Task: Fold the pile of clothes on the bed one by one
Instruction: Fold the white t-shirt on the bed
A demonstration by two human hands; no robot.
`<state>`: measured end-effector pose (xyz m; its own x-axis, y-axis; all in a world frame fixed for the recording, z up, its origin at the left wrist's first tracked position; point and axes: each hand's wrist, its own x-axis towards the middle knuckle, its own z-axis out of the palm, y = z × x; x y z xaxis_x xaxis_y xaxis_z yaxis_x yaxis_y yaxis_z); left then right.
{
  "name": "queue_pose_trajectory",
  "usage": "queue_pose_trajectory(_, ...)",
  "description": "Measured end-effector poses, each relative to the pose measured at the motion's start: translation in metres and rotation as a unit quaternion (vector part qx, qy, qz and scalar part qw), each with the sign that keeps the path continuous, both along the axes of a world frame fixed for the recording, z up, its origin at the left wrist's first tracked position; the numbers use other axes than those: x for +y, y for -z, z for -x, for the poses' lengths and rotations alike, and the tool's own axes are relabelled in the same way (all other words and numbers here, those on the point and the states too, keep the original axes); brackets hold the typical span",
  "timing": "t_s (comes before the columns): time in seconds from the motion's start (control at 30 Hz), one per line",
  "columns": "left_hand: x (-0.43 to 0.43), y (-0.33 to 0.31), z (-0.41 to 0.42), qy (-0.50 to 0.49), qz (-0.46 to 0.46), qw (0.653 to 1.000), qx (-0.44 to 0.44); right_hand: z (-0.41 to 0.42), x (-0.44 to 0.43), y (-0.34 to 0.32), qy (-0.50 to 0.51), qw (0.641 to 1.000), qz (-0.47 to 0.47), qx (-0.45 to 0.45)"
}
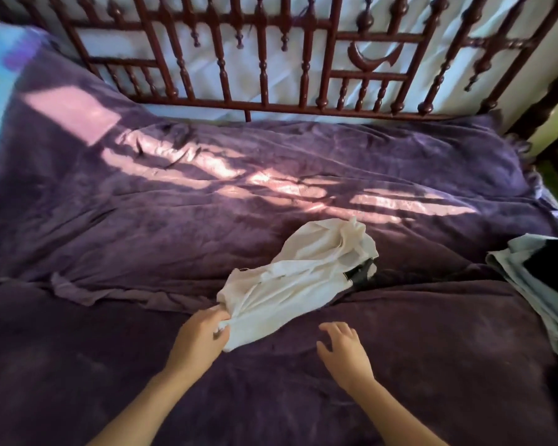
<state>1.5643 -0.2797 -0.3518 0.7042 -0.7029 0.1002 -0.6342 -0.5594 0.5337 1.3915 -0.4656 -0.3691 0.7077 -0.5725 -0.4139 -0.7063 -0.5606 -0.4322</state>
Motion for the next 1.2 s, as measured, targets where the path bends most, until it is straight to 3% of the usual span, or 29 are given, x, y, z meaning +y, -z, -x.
queue_pose_trajectory(0.1,0.068,-0.044,0.026,0.0,0.053,0.999,-0.002,-0.005,0.031,-0.03,-0.011,0.999,0.02,-0.04)
queue_pose_trajectory(0.2,0.151,-0.081,0.05,-0.084,0.116,0.99,-0.017,0.0,0.083,-0.049,-0.053,0.995,0.044,-0.068)
queue_pose_trajectory(0.3,0.243,-0.086,0.072,-0.207,0.119,0.971,-0.012,0.013,0.155,-0.045,-0.155,0.987,0.026,-0.025)
queue_pose_trajectory(0.37,0.308,-0.057,0.073,-0.292,0.008,0.954,0.065,0.023,0.206,-0.036,-0.209,0.978,-0.006,0.025)
queue_pose_trajectory(0.43,0.359,-0.026,0.074,-0.307,-0.195,0.915,0.177,0.029,0.247,-0.029,-0.23,0.971,-0.025,0.062)
queue_pose_trajectory(0.5,0.393,0.0,0.072,-0.317,-0.271,0.876,0.244,0.029,0.272,-0.025,-0.233,0.968,-0.019,0.089)
queue_pose_trajectory(0.73,0.382,0.026,0.042,-0.181,-0.213,0.935,0.218,0.0,0.311,-0.033,-0.142,0.977,0.046,0.149)
queue_pose_trajectory(0.97,0.39,0.032,0.002,-0.177,-0.175,0.929,0.273,-0.016,0.322,-0.051,-0.076,0.982,0.046,0.166)
queue_pose_trajectory(1.2,0.367,0.062,-0.023,-0.191,-0.216,0.91,0.298,-0.032,0.301,-0.044,-0.055,0.981,0.051,0.181)
